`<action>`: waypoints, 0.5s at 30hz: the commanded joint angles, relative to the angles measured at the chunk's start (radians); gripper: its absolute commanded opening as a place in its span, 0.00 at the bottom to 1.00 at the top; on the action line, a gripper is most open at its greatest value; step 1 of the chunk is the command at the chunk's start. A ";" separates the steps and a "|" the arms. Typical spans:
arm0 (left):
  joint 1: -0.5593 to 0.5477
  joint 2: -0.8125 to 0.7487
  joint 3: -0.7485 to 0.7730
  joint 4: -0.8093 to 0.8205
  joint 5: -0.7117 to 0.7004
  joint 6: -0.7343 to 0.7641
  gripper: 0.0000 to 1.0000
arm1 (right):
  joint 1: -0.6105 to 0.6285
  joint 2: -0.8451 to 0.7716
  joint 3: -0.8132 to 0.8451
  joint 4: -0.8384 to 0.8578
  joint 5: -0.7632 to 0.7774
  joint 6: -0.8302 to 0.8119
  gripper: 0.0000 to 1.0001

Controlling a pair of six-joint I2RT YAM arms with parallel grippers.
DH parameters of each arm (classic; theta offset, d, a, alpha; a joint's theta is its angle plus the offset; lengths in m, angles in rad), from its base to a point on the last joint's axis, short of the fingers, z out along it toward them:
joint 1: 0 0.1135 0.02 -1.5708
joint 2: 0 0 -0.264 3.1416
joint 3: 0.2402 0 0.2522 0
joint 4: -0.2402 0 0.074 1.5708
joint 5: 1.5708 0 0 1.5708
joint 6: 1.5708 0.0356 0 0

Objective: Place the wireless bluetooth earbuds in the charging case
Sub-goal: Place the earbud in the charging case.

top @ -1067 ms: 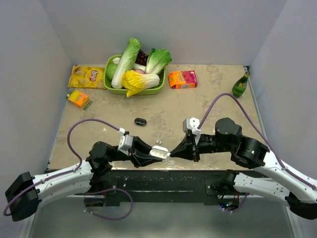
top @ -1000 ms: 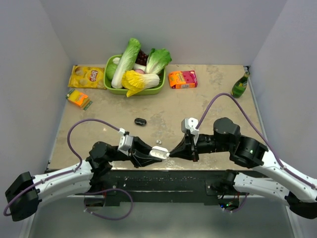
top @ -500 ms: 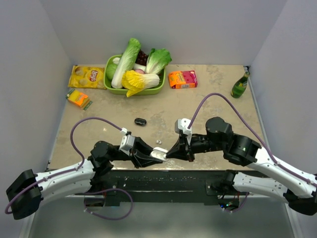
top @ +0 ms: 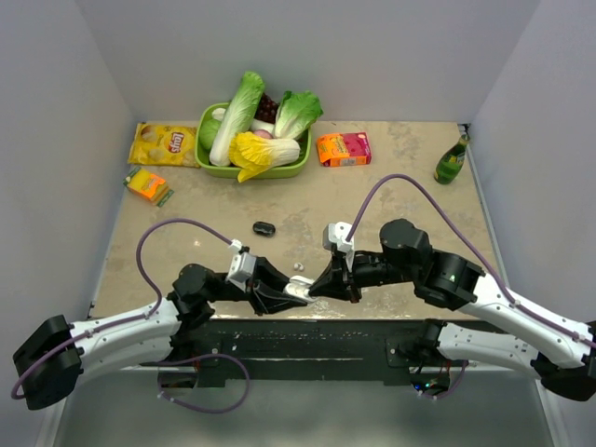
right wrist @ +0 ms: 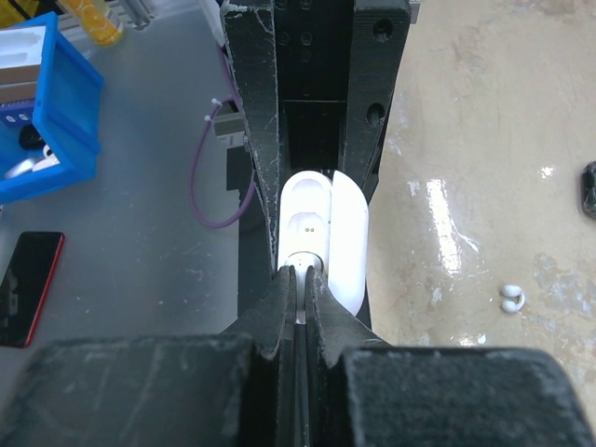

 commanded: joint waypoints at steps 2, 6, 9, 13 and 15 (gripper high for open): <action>0.002 -0.039 0.043 0.068 -0.002 0.012 0.00 | 0.003 -0.016 -0.003 0.013 0.037 -0.018 0.00; 0.002 -0.053 0.046 0.051 -0.006 0.018 0.00 | 0.004 -0.019 -0.008 0.010 0.049 -0.008 0.03; 0.002 -0.055 0.046 0.046 -0.008 0.018 0.00 | 0.003 -0.015 -0.006 0.011 0.063 0.002 0.19; 0.002 -0.050 0.046 0.054 -0.014 0.015 0.00 | 0.003 -0.001 0.001 0.021 0.077 0.016 0.31; 0.002 -0.049 0.046 0.061 -0.012 0.012 0.00 | 0.003 0.004 0.006 0.030 0.080 0.019 0.35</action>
